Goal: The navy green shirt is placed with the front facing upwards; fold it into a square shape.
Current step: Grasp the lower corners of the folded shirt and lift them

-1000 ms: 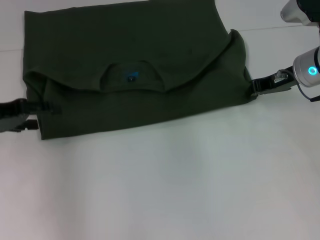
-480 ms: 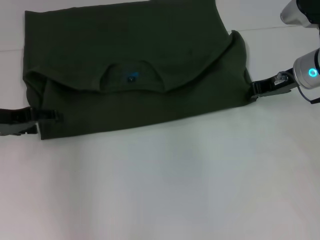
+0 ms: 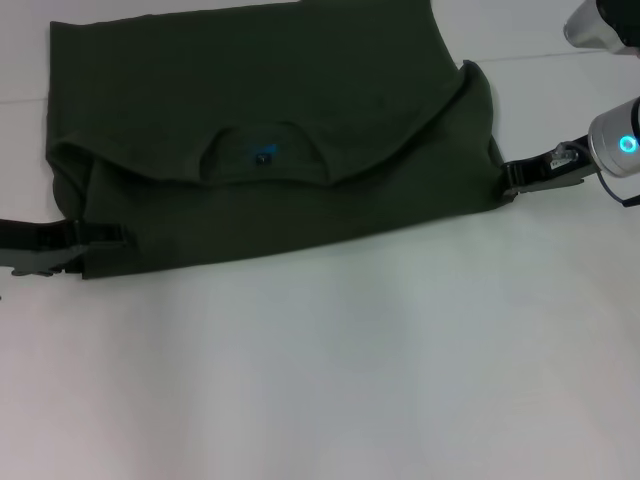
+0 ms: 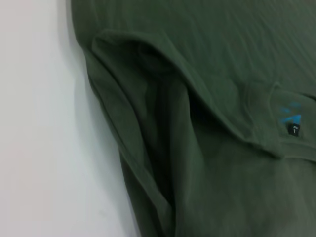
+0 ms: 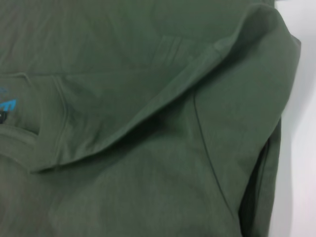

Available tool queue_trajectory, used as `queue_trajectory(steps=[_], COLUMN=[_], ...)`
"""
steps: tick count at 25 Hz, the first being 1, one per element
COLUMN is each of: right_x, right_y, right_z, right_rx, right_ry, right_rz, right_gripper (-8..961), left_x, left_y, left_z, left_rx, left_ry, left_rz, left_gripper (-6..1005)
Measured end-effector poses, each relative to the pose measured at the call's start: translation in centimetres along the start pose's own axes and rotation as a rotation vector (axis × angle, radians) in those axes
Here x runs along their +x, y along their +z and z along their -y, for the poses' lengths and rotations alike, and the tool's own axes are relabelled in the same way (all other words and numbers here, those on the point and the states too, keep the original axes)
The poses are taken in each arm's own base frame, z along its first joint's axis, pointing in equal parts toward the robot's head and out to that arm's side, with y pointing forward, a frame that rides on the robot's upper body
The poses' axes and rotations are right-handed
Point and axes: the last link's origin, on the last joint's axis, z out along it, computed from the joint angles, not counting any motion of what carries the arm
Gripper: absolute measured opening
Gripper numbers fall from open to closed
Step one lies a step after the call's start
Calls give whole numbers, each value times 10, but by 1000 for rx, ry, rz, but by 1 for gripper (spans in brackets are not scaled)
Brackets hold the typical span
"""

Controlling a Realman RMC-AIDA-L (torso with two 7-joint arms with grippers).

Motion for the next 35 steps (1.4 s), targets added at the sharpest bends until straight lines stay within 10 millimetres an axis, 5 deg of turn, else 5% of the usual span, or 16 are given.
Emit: queue_trajectory(steps=[26, 35], right_x=[-1, 1], right_y=[-2, -2], right_z=[2, 2], right_rx=[-4, -17], right_ry=[1, 5], right_rz=[8, 12], right_gripper=[21, 21], left_x=[1, 4], left_y=[12, 16], left_z=[-11, -17], left_rx=[23, 40], left_ry=[33, 50], left_rz=[87, 98], left_gripper=[807, 647])
